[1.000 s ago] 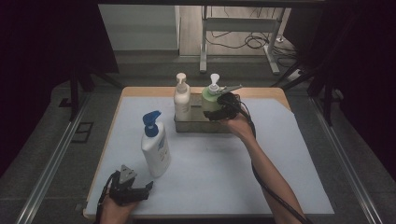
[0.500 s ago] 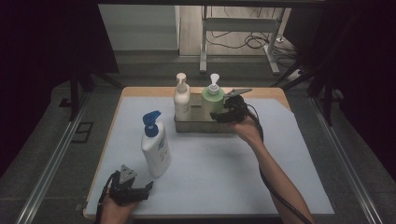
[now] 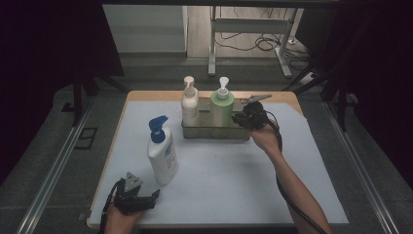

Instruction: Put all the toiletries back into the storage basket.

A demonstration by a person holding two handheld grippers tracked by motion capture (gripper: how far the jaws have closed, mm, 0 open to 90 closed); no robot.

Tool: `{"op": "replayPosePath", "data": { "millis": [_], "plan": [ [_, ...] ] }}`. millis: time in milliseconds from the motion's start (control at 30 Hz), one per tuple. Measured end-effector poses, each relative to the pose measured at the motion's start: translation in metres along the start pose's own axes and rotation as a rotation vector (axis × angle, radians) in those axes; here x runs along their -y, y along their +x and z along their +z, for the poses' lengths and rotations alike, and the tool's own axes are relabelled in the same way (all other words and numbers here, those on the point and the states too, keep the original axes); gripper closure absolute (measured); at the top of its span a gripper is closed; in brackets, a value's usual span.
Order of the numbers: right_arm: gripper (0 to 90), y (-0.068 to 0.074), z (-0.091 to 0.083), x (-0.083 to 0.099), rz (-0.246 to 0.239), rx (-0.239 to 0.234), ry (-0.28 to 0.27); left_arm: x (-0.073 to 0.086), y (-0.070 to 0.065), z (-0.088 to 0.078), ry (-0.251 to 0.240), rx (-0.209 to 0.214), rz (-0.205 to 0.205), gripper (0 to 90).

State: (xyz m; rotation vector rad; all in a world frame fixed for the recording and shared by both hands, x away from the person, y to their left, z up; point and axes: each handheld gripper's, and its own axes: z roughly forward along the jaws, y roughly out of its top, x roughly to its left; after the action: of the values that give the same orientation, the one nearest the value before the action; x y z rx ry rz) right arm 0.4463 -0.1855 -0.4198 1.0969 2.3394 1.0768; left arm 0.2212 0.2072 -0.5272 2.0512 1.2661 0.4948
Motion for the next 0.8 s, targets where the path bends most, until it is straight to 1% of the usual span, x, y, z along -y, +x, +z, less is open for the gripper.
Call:
{"op": "replayPosePath", "data": {
  "millis": [67,133,267,400,533,633,733,800],
  "plan": [
    [86.6,-0.002,0.002,0.0,0.009,0.014,0.003,0.0,0.0,0.0,0.0,-0.001,0.001,12.1],
    [89.3,-0.004,0.006,-0.001,0.017,0.024,0.009,0.0,0.0,0.0,0.0,-0.001,0.001,12.1],
    [89.5,-0.007,0.016,-0.001,0.031,0.052,0.022,0.0,0.0,0.0,0.001,-0.001,0.001,12.1],
    [89.5,-0.012,0.027,0.0,0.053,0.068,0.037,0.0,0.0,0.0,0.0,0.0,0.0,12.1],
    [89.5,-0.014,0.035,-0.002,0.062,0.069,0.039,0.0,0.0,0.0,0.0,-0.001,0.001,12.1],
    [89.3,-0.016,0.038,-0.003,0.053,0.071,0.041,0.0,0.0,0.0,0.0,-0.001,0.0,12.1],
    [89.4,-0.016,0.04,-0.005,0.051,0.051,0.033,0.0,0.0,0.0,0.001,-0.001,0.001,12.1],
    [89.4,-0.015,0.041,-0.006,0.047,0.054,0.041,0.0,0.0,0.0,0.001,-0.001,0.001,12.1]
  ]
}}
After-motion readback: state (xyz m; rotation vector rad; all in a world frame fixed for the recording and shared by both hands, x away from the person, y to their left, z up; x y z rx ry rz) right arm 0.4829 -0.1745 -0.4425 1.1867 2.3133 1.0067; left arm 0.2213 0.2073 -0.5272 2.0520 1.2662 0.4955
